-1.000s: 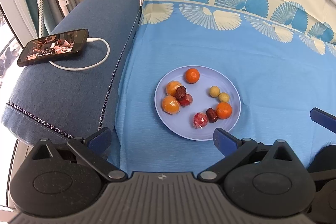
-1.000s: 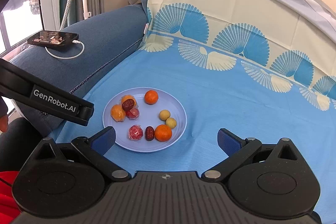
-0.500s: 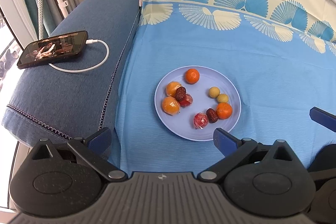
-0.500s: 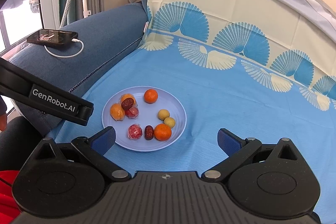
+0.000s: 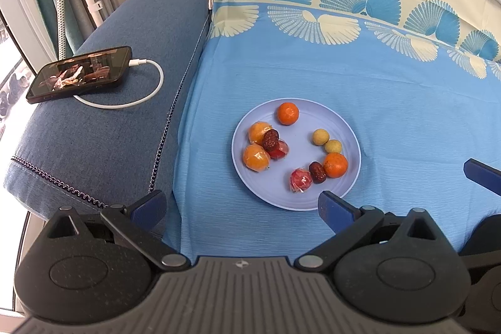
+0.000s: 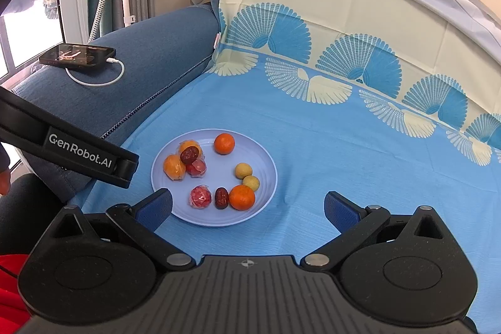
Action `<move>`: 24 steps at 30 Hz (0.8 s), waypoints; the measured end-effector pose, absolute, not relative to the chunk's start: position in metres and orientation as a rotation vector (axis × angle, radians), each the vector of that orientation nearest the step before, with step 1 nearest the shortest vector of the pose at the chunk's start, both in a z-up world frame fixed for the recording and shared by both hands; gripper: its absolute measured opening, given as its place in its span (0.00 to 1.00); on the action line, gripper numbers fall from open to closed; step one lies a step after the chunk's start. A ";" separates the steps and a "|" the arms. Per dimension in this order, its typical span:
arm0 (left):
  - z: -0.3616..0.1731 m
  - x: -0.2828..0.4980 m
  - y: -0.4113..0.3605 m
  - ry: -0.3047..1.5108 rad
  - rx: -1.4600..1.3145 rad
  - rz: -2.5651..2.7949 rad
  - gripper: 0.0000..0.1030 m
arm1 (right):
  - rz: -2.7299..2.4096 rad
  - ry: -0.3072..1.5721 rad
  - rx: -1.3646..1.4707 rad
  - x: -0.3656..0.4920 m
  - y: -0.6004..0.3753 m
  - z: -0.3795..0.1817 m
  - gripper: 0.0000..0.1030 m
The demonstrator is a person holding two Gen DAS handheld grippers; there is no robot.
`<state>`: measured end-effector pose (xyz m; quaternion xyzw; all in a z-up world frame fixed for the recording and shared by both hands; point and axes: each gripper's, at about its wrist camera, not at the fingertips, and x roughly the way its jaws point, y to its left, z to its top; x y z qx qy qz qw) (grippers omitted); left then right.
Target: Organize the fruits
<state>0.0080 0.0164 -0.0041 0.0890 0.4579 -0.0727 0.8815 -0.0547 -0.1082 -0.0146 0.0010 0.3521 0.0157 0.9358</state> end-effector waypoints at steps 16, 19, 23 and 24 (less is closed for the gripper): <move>-0.008 0.010 0.012 0.946 0.222 -0.158 1.00 | 0.021 0.728 0.010 -0.053 -0.108 -0.015 0.99; -0.009 0.010 0.012 0.949 0.226 -0.165 1.00 | 0.020 0.730 0.009 -0.053 -0.108 -0.016 0.99; -0.010 0.010 0.012 0.949 0.227 -0.162 1.00 | 0.020 0.730 0.009 -0.052 -0.108 -0.016 0.99; -0.011 0.011 0.012 0.952 0.225 -0.162 1.00 | 0.020 0.730 0.009 -0.052 -0.108 -0.016 0.99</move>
